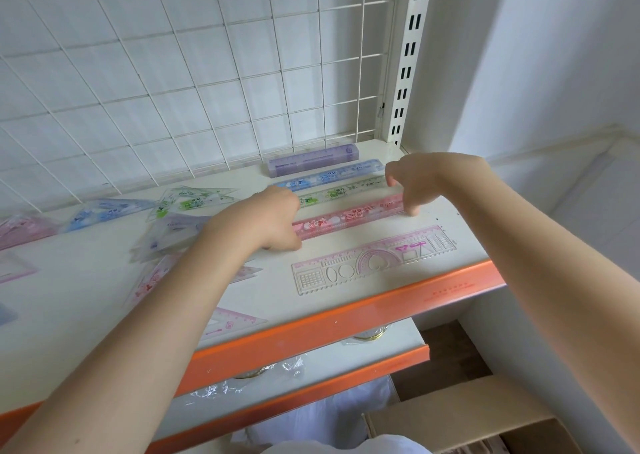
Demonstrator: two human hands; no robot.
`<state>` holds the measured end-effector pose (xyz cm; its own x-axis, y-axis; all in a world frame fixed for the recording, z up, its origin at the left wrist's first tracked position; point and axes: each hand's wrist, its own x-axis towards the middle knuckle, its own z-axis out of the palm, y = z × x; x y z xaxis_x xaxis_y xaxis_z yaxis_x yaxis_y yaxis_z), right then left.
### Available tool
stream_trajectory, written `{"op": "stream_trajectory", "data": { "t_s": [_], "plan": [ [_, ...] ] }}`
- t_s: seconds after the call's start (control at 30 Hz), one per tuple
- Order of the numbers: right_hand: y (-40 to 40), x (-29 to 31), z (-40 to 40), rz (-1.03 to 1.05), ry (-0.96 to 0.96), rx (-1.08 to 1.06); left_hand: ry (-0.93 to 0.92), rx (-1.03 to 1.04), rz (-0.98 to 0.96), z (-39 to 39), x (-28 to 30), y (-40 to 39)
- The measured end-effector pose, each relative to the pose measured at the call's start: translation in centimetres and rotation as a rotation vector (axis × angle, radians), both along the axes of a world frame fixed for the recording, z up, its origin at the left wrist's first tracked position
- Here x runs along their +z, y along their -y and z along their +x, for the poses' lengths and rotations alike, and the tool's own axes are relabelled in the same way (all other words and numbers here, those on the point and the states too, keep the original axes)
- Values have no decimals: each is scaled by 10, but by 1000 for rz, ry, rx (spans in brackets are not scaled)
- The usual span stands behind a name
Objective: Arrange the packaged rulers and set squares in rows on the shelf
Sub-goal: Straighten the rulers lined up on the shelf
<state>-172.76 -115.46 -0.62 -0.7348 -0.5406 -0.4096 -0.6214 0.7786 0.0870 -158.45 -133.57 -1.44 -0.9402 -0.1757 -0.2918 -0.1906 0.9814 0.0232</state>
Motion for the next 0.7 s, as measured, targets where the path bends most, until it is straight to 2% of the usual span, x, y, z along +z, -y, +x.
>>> {"op": "stream_trajectory", "data": {
  "t_s": [0.27, 0.7],
  "plan": [
    [-23, 0, -6, 1, -26, -113, -20, 151, -48, 23, -7, 7],
    [-21, -11, -11, -111, -2, -105, -133, 280, 106, 17, -19, 3]
  ]
}}
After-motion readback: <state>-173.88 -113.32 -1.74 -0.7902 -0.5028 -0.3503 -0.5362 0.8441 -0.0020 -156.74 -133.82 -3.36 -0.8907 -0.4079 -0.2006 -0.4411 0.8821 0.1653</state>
